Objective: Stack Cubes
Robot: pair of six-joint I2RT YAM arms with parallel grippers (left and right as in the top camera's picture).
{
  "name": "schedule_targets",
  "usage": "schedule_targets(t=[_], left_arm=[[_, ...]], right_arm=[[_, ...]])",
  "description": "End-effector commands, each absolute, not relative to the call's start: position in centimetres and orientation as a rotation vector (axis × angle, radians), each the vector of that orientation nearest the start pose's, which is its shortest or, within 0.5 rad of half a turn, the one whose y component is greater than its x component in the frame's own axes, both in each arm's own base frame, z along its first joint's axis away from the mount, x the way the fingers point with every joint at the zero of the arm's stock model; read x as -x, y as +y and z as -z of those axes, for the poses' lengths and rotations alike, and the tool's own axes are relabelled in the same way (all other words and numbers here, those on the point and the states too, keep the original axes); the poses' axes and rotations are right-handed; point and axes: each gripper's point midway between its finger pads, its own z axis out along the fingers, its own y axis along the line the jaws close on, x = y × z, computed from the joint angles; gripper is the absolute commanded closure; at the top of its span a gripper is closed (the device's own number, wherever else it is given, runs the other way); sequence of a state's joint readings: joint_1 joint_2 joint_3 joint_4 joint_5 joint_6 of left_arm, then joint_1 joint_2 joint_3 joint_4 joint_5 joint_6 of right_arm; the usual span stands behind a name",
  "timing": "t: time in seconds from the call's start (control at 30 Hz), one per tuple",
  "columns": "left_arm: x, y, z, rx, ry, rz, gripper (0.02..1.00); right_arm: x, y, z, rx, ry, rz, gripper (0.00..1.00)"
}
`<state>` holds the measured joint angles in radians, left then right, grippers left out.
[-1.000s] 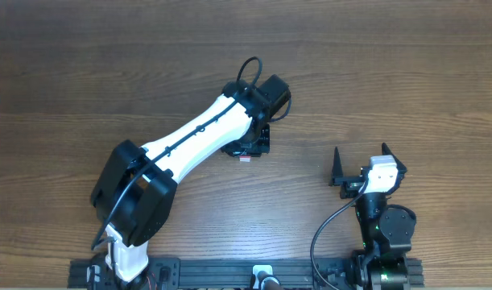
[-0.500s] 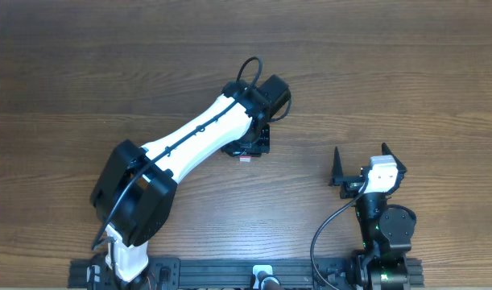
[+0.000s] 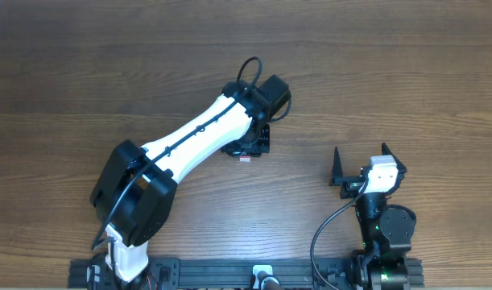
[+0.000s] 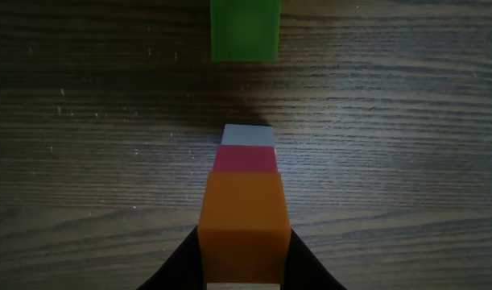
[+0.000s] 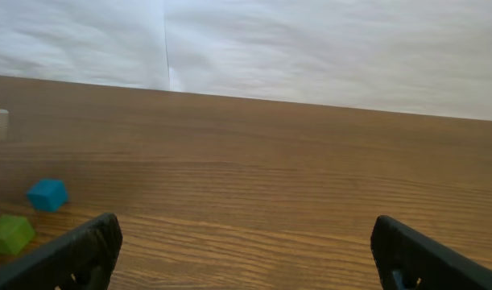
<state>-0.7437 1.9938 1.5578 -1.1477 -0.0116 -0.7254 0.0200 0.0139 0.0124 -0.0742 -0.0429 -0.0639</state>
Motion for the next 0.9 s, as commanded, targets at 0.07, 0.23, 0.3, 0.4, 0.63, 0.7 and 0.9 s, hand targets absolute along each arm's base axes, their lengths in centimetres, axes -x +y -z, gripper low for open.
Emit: schedule_targets(t=[0.07,0.23,0.3,0.4,0.63,0.7,0.9], left_arm=[[-27.68,-25.28,-5.63,-0.048,3.150,-0.030,0.809],[-27.68,-25.28,-5.63,-0.047,3.150,-0.030,0.776],[-27.68,-25.28,-5.63,-0.047,3.150,-0.030,0.768],[-27.68,-25.28,-5.63,-0.047,3.150,-0.030,0.755],[-27.68,-25.28,-5.63,-0.047,3.150,-0.030,0.704],[-27.68,-25.28,-5.63,-0.047,3.150,-0.030,0.695],[-27.68,-25.28,-5.63,-0.047,3.150,-0.030,0.652]], right_arm=[[-24.59,1.22,-15.71,0.104,1.640,0.004,0.007],[-24.59,1.22,-15.70,0.104,1.640,0.004,0.007],[-24.59,1.22,-15.71,0.104,1.640,0.004,0.007],[-24.59,1.22,-15.71,0.104,1.640,0.004,0.007],[-24.59,1.22,-15.70,0.104,1.640,0.004,0.007],[-24.59,1.22,-15.71,0.104,1.640,0.004,0.007],[-24.59,1.22,-15.71,0.104,1.640,0.004,0.007]])
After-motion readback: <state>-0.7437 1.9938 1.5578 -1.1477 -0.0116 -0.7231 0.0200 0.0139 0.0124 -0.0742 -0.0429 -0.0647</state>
